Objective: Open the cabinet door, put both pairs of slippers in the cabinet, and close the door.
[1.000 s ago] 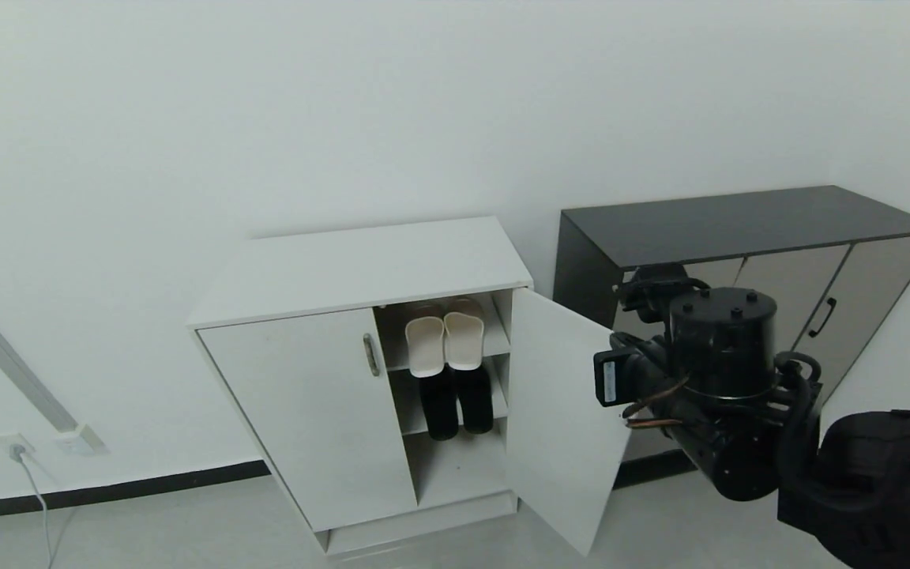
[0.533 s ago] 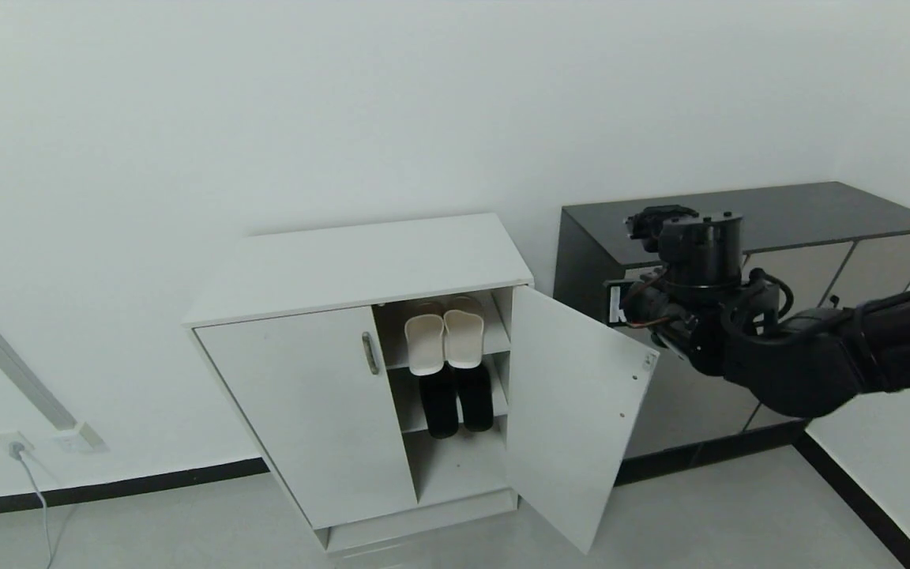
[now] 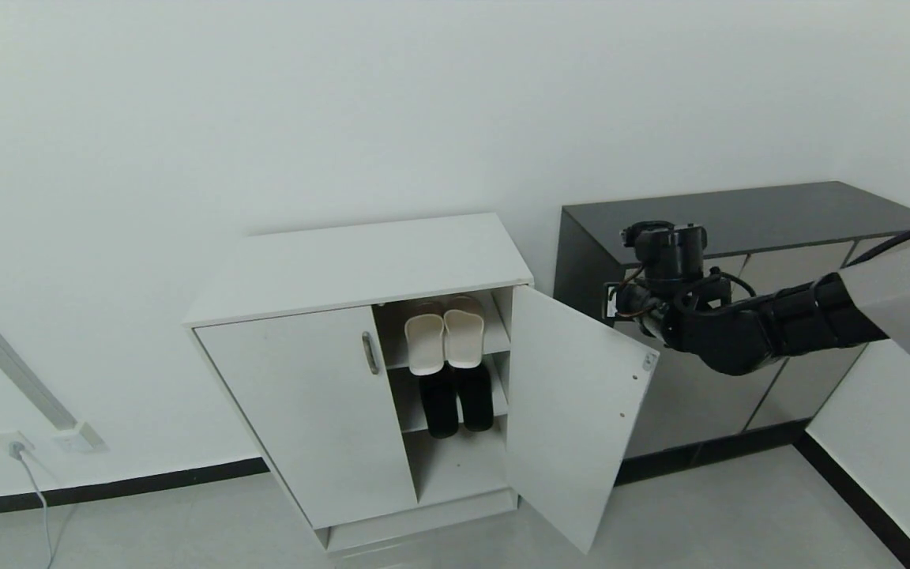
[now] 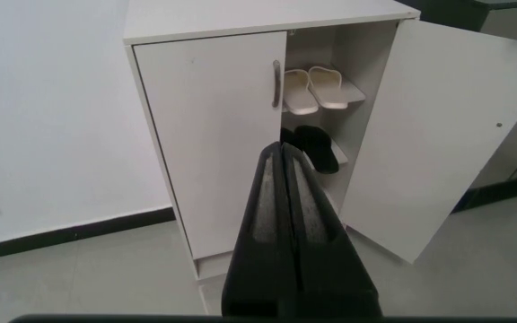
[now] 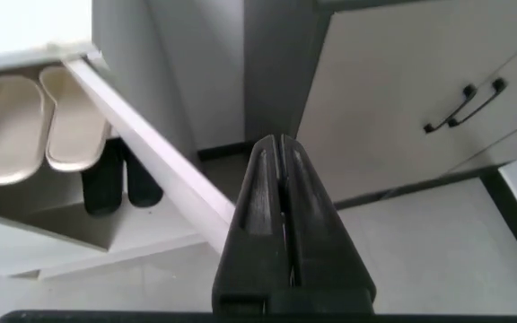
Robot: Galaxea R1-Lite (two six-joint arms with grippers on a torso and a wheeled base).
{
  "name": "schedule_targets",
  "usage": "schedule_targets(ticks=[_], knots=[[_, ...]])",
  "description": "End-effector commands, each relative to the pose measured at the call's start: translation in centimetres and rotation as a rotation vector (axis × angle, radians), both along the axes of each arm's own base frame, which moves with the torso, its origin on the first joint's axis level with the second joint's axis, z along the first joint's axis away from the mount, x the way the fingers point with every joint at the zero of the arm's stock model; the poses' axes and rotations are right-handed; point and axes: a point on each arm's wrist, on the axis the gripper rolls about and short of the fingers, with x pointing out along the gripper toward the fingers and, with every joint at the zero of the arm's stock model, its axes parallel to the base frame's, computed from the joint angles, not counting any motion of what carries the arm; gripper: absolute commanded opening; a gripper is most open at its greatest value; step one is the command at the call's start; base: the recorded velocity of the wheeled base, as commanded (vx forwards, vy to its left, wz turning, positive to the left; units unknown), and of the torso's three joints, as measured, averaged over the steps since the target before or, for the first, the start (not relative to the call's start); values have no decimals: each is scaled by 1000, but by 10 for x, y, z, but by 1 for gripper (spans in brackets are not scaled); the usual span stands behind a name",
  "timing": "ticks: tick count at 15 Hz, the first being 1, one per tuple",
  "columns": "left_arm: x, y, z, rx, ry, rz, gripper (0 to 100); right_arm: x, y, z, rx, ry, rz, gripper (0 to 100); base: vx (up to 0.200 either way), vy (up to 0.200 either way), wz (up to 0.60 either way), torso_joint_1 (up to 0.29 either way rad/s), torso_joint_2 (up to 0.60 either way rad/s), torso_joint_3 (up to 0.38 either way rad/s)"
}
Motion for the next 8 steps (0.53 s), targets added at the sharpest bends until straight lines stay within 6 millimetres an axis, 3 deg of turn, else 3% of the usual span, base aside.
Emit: schedule_targets(ticks=[1, 8], knots=[[0, 0, 0, 0, 2, 0, 0, 8, -2, -15, -5, 28, -11, 0, 0, 0, 0, 0, 0, 0], [0, 0, 0, 0, 2, 0, 0, 14, -3, -32, 3, 66, -19, 0, 0, 0, 0, 0, 0, 0]])
